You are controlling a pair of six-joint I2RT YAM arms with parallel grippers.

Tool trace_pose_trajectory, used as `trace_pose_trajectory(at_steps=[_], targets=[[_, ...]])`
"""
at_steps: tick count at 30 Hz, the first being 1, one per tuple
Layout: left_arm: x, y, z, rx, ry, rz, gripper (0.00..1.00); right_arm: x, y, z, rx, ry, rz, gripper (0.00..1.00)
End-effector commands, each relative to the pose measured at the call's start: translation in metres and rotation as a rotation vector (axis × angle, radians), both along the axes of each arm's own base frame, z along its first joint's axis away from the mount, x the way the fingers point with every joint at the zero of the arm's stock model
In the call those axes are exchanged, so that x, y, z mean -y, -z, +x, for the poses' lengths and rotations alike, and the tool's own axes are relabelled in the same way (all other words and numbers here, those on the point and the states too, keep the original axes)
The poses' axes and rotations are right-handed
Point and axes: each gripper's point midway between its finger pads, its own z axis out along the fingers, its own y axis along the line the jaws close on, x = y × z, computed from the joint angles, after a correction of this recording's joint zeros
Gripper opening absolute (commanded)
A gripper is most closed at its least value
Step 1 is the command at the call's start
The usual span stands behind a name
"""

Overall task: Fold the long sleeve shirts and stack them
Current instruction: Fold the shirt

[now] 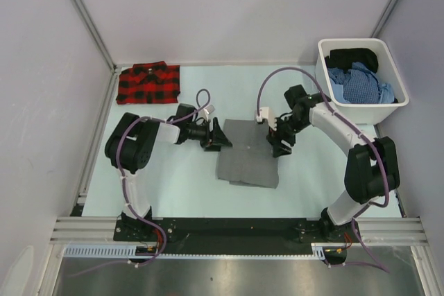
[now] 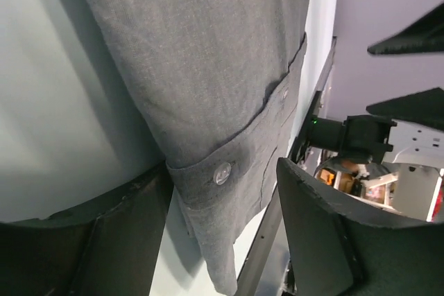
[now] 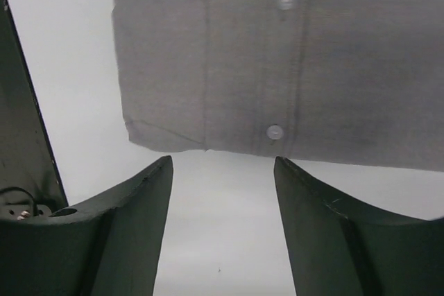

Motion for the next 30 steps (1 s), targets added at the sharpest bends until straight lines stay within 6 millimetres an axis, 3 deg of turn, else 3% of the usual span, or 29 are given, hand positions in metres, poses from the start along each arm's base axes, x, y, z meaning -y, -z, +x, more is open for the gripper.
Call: trace_pose_trajectory(at_steps=[1,7,11,13,15,20,21,23,24,28,30], targets=[[0.007,0.051,-0.014,-0.097,-0.058,0.109,0.69,-0.003,-0.017,0.025,-0.073,0.165,0.080,0.66],[0.019,0.060,-0.015,-0.138,-0.069,0.102,0.65,-0.003,-0.023,0.035,-0.053,0.200,0.098,0.66],[0.021,0.054,-0.005,-0.101,-0.076,0.096,0.51,0.001,-0.012,0.037,-0.064,0.251,0.073,0.66],[0.021,0.048,-0.004,-0.082,-0.067,0.096,0.52,0.002,-0.003,0.049,-0.073,0.336,0.066,0.64],[0.016,0.049,-0.007,-0.071,-0.081,0.130,0.66,-0.004,0.004,0.058,-0.096,0.392,0.074,0.63],[0.005,0.029,-0.006,-0.024,-0.138,0.140,0.70,-0.050,-0.009,0.081,-0.142,0.512,0.164,0.58],[-0.002,0.030,-0.010,-0.031,-0.156,0.152,0.71,-0.067,-0.014,0.078,-0.132,0.492,0.174,0.57],[-0.018,0.018,-0.001,-0.005,-0.228,0.157,0.76,-0.080,-0.019,0.072,-0.110,0.509,0.177,0.58],[-0.026,0.019,-0.006,-0.022,-0.245,0.167,0.77,-0.086,-0.018,0.067,-0.097,0.502,0.183,0.58],[-0.063,0.011,-0.005,0.002,-0.328,0.228,0.83,-0.127,-0.028,0.026,-0.024,0.433,0.177,0.62],[-0.084,0.008,-0.008,-0.001,-0.376,0.265,0.88,-0.138,-0.025,0.018,-0.009,0.455,0.174,0.63]])
